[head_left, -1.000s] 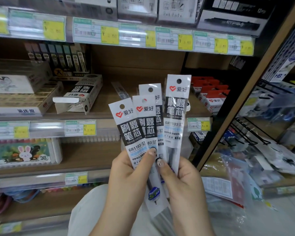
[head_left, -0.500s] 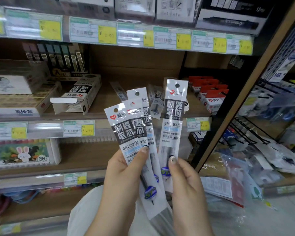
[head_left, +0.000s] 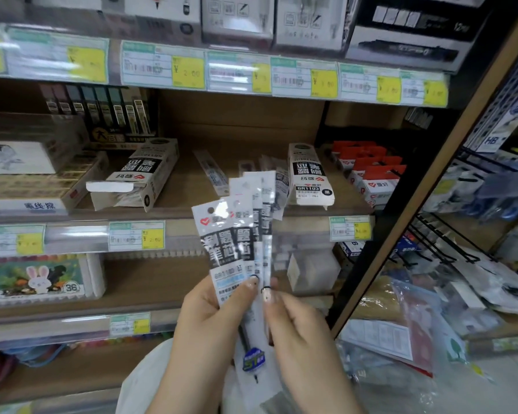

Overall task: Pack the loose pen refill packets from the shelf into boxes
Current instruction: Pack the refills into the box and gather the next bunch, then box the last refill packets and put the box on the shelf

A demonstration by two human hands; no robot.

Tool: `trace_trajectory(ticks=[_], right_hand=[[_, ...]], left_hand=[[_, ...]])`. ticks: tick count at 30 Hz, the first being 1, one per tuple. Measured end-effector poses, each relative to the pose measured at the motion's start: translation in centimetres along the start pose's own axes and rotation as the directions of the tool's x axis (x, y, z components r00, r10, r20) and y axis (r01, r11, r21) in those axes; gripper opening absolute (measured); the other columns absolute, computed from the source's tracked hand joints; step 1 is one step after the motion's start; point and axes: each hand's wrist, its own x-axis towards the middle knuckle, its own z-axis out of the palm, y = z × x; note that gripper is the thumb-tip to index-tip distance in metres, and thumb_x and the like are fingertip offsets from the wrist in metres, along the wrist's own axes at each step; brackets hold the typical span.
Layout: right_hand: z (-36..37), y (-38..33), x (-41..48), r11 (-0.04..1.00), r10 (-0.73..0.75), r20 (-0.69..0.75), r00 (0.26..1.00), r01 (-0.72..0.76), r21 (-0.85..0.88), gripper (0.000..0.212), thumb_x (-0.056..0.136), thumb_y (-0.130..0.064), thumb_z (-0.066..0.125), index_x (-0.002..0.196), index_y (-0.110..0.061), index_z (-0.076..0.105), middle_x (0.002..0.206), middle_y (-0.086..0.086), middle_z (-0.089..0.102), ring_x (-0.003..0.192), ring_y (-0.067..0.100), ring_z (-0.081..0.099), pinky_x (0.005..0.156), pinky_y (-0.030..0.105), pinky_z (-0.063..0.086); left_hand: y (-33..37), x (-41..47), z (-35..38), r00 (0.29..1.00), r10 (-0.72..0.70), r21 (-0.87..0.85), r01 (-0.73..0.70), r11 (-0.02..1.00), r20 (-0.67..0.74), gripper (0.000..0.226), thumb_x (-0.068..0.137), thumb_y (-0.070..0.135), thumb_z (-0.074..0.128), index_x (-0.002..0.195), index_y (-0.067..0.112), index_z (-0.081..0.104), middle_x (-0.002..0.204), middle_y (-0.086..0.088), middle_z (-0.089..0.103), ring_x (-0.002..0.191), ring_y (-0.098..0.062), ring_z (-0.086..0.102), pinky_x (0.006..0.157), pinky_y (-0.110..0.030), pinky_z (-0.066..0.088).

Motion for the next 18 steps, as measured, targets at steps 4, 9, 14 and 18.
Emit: trace_trajectory(ticks=[4, 9, 14, 18], right_hand=[[-1.1, -1.2, 3.7, 0.950, -0.169, -0.109, 0.980, 0.132, -0.281, 0.035, 0.089, -0.047, 0.043, 0.084, -0.021, 0.064, 0.074, -0.004, 0.068, 0.069, 0.010, 0.064, 0.066, 0.036, 0.055], [-1.2, -2.5, 10.3, 0.585, -0.489, -0.074, 0.869, 0.264, -0.767, 0.032, 0.086, -0.010, 0.057, 0.117, -0.015, 0.059, 0.115, 0.002, 0.062, 0.109, 0.021, 0.051, 0.081, 0.031, 0.044], [-1.4, -2.1, 13.1, 0.291, -0.422, 0.086, 0.902, 0.225, -0.930, 0.031, 0.072, 0.004, 0.058, 0.098, -0.010, 0.066, 0.095, 0.004, 0.067, 0.098, 0.023, 0.054, 0.060, 0.028, 0.030], [-2.5, -2.5, 13.3, 0.248, -0.509, 0.042, 0.860, 0.194, -0.949, 0.024, 0.053, 0.008, 0.067, 0.071, -0.008, 0.069, 0.064, 0.004, 0.063, 0.074, 0.023, 0.057, 0.051, 0.023, 0.026]], left_hand=[[0.5, 1.1, -2.2, 0.985, -0.004, -0.052, -0.005, 0.999, -0.171, 0.017, 0.084, 0.018, 0.061, 0.081, 0.026, 0.075, 0.084, -0.006, 0.076, 0.080, -0.019, 0.073, 0.063, -0.029, 0.055], [2.9, 3.2, -3.1, 0.980, 0.075, 0.023, -0.072, 0.997, -0.183, 0.014, 0.090, 0.015, 0.058, 0.088, 0.022, 0.070, 0.085, -0.001, 0.076, 0.076, -0.014, 0.073, 0.052, -0.021, 0.055], [4.4, 5.7, -2.9, 0.994, 0.088, 0.124, -0.079, 0.989, -0.068, 0.015, 0.091, 0.020, 0.057, 0.090, 0.027, 0.070, 0.086, 0.002, 0.076, 0.080, -0.014, 0.073, 0.059, -0.026, 0.057], [4.6, 6.4, -3.0, 0.994, 0.107, 0.139, -0.101, 0.985, -0.036, 0.020, 0.091, 0.020, 0.058, 0.085, 0.033, 0.072, 0.088, 0.001, 0.076, 0.081, -0.016, 0.073, 0.063, -0.030, 0.057]])
